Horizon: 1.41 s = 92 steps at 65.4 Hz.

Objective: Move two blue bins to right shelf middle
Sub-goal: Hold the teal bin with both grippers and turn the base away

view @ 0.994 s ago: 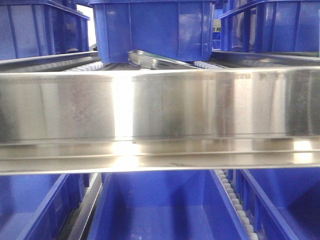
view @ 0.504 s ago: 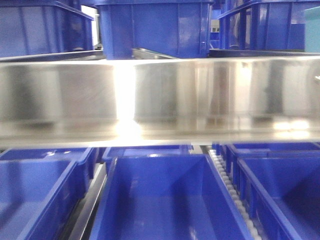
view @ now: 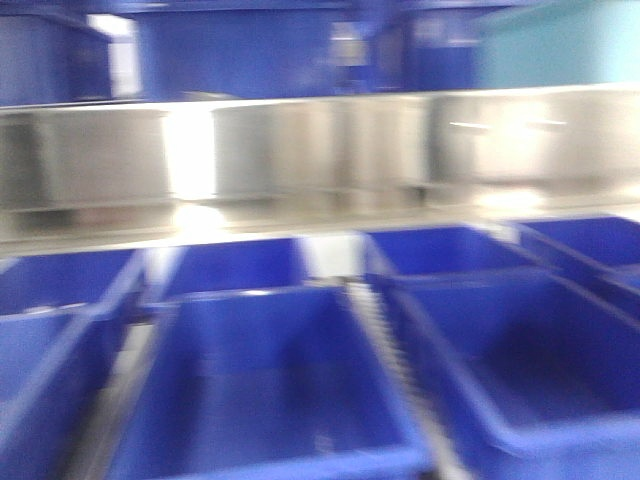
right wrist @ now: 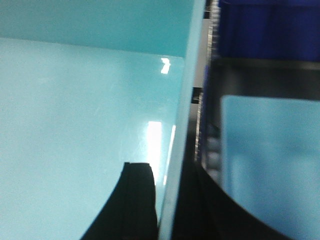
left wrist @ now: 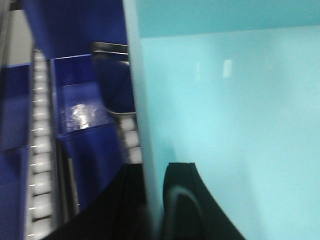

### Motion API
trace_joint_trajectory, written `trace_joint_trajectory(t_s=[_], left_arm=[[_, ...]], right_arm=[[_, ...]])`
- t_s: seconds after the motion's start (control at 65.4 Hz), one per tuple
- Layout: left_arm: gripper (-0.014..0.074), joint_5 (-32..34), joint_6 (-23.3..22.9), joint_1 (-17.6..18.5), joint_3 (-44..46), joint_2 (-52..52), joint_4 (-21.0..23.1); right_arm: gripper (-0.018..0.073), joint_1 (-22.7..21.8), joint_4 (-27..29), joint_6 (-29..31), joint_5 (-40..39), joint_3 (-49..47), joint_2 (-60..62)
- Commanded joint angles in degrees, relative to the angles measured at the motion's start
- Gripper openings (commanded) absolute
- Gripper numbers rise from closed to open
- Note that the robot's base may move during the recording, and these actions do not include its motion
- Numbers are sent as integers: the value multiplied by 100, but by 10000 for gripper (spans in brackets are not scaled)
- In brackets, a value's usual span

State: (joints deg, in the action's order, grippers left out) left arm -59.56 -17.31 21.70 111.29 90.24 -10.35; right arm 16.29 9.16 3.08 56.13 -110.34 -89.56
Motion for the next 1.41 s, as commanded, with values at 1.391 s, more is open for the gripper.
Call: trace_joint_trajectory(t_s=[1.391], left_arm=[[-111,237,47,23,89,-99,66]], right_arm=[[-152,-7,7,97,-265,-86,63]])
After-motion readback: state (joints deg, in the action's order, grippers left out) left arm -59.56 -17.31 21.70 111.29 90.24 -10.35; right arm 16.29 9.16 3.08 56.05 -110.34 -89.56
